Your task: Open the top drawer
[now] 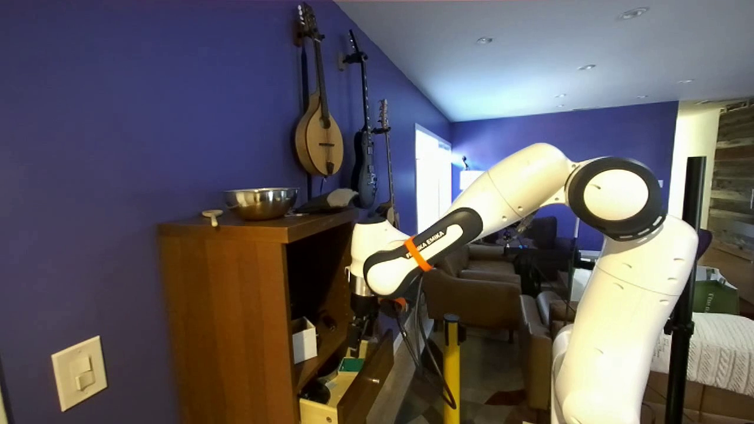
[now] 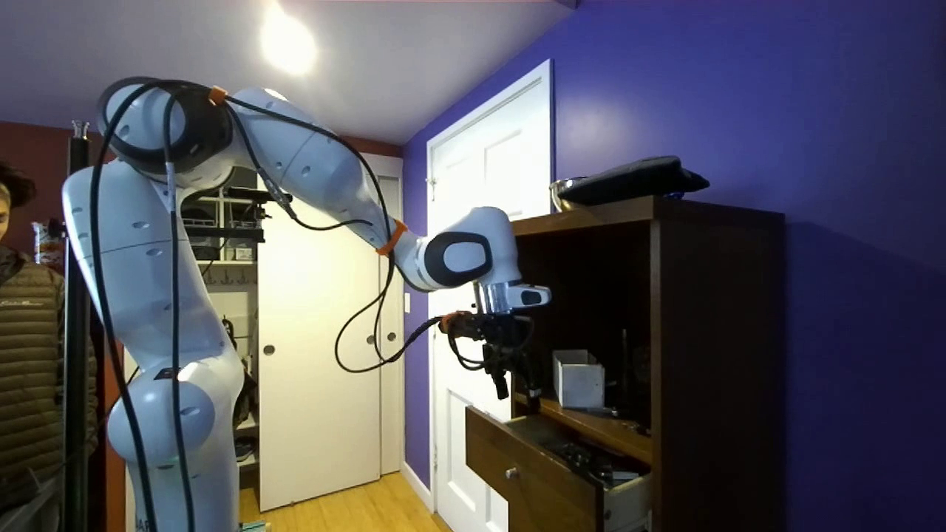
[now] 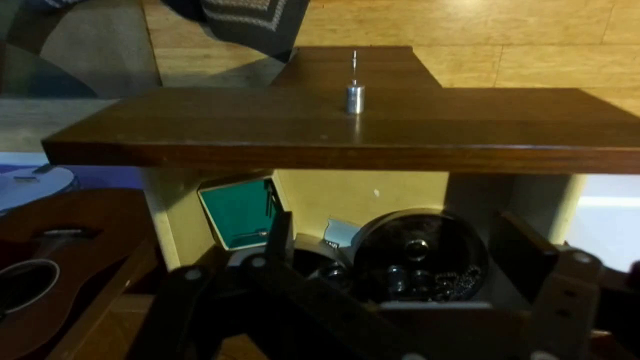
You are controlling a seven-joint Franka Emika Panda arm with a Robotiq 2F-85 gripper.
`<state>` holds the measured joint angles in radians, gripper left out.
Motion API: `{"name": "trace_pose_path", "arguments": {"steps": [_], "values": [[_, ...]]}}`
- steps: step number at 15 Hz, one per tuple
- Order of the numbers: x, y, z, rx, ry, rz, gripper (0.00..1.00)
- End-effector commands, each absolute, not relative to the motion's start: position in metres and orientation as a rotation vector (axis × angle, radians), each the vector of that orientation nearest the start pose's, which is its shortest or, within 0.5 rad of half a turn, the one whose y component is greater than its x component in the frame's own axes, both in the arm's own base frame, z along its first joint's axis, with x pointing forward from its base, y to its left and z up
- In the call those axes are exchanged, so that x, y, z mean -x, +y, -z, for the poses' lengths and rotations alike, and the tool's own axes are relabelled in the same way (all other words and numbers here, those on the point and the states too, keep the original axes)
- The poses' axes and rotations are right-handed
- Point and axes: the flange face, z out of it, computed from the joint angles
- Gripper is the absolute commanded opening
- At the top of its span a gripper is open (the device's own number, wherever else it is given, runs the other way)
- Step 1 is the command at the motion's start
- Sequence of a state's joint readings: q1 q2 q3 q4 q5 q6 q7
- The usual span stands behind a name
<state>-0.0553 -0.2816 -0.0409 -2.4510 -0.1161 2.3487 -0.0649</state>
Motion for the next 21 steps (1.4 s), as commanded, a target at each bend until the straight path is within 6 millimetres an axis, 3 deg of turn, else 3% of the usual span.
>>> {"name": "trace_pose_path", "arguments": {"steps": [1, 7, 17, 21], "values": [[-0.475, -0.056, -0.393, 3.205, -0.070, 0.380, 1.00], [-0.476, -0.057, -0.357, 3.139, -0.043, 0.185, 1.00], [-0.429, -0.058, -0.360, 3.046, -0.028, -0.381, 1.00], [-0.418, -0.060, -0.360, 3.018, -0.010, -0.513, 1.00]]}}
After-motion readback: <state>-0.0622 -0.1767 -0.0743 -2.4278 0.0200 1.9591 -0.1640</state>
